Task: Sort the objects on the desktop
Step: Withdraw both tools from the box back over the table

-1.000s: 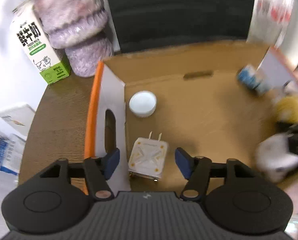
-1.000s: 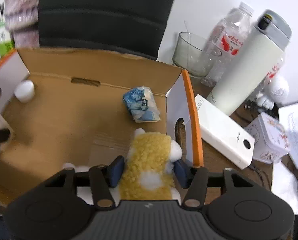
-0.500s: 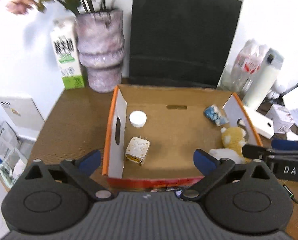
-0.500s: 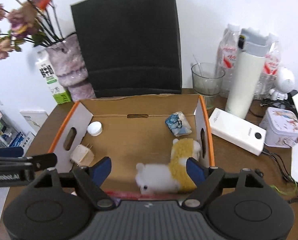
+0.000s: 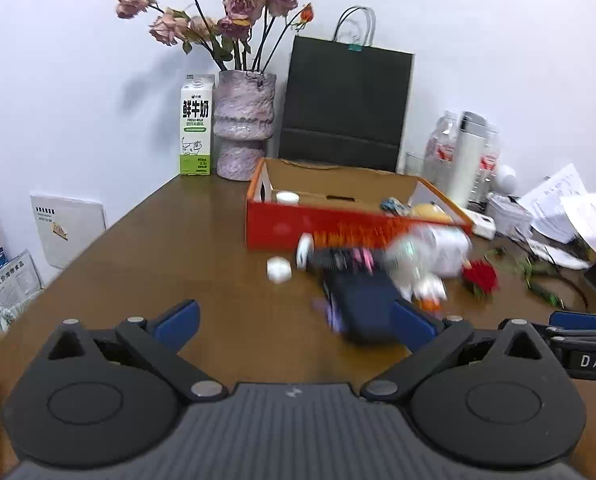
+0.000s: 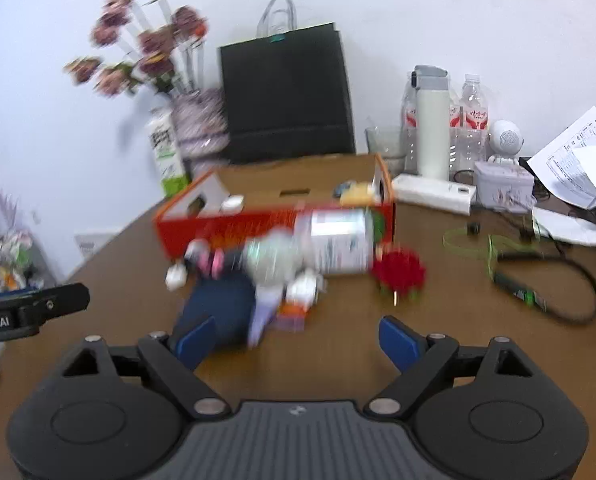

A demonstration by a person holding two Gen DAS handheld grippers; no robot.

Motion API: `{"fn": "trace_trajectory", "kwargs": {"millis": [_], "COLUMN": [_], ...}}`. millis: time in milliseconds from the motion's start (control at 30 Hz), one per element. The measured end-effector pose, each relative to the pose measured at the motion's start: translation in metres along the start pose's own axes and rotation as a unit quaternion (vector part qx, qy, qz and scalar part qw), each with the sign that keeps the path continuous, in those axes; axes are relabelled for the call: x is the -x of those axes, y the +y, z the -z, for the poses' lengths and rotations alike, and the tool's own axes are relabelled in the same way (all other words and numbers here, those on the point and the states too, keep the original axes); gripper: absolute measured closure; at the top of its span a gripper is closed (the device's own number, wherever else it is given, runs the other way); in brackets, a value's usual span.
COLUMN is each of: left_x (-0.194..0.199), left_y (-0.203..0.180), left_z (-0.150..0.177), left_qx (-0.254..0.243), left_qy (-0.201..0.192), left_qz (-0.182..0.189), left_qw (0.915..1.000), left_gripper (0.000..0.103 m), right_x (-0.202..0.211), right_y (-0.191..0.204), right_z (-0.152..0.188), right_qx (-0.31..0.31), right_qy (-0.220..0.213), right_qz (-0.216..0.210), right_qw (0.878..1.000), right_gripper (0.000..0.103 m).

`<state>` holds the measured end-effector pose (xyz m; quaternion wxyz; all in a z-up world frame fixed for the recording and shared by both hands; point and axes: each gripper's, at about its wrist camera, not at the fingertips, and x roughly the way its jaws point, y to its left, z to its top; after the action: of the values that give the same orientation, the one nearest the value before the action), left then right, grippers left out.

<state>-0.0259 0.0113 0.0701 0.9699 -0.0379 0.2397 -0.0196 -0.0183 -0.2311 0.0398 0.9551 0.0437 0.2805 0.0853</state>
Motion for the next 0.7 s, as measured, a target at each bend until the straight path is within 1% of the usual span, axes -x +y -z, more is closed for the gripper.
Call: {"fn": "trace_trajectory", "kwargs": {"millis": [33,100,167,200,233,267,300,333,400,500,567,700], "left_x": [0.004,0.008,0.012,0.013,0.013,0.012,0.01,0.007,0.006,0.007,0.005,0.006], "left_y": [-0.002,-0.004,-0.005,-0.006,-0.007,-0.008,-0.008,-0.006,-0.005,-0.006,-0.008,-0.009], "left_z": [0.012,0.033,0.047,0.051,0.054,0.057,0.059,0.058,0.061,0.066,0.066,0.069], "left_qx": [-0.003,-0.022,-0.029,-0.029,-0.034,-0.041,-0.042,-0.035,-0.023,-0.029,-0.033,-0.037], "left_qy": [0.007,0.023,0.022,0.018,0.013,0.007,0.011,0.025,0.032,0.036,0.039,0.036], "left_qz": [-0.004,0.01,0.01,0.01,0.009,0.007,0.007,0.013,0.019,0.016,0.009,0.007], "left_qw": [1.0,0.9994,0.9993,0.9994,0.9993,0.9991,0.999,0.999,0.999,0.9988,0.9987,0.9987], "left_gripper": [0.0,0.0,0.0,0.0,0.0,0.0,0.0,0.0,0.0,0.0,0.0,0.0], "right_x": [0.006,0.014,0.026,0.032,0.037,0.04,0.04,0.04,0.039,0.041,0.042,0.042], "right_y": [0.0,0.001,0.004,0.007,0.011,0.015,0.016,0.017,0.016,0.015,0.011,0.008], "right_z": [0.013,0.033,0.048,0.053,0.056,0.059,0.061,0.062,0.065,0.066,0.067,0.069], "right_qx": [0.0,-0.012,-0.01,0.002,0.018,0.031,0.035,0.035,0.023,0.014,0.002,-0.008], "right_qy": [-0.002,0.002,-0.002,-0.01,-0.021,-0.028,-0.029,-0.027,-0.02,-0.031,-0.035,-0.034], "right_qz": [0.006,0.011,0.003,0.002,0.005,0.007,0.004,-0.002,-0.015,-0.008,-0.015,-0.019], "right_qw": [1.0,1.0,1.0,1.0,1.0,0.999,0.999,0.999,0.999,0.999,0.999,0.999], "right_gripper": [0.015,0.015,0.015,0.015,0.015,0.012,0.011,0.011,0.011,0.011,0.011,0.011]}}
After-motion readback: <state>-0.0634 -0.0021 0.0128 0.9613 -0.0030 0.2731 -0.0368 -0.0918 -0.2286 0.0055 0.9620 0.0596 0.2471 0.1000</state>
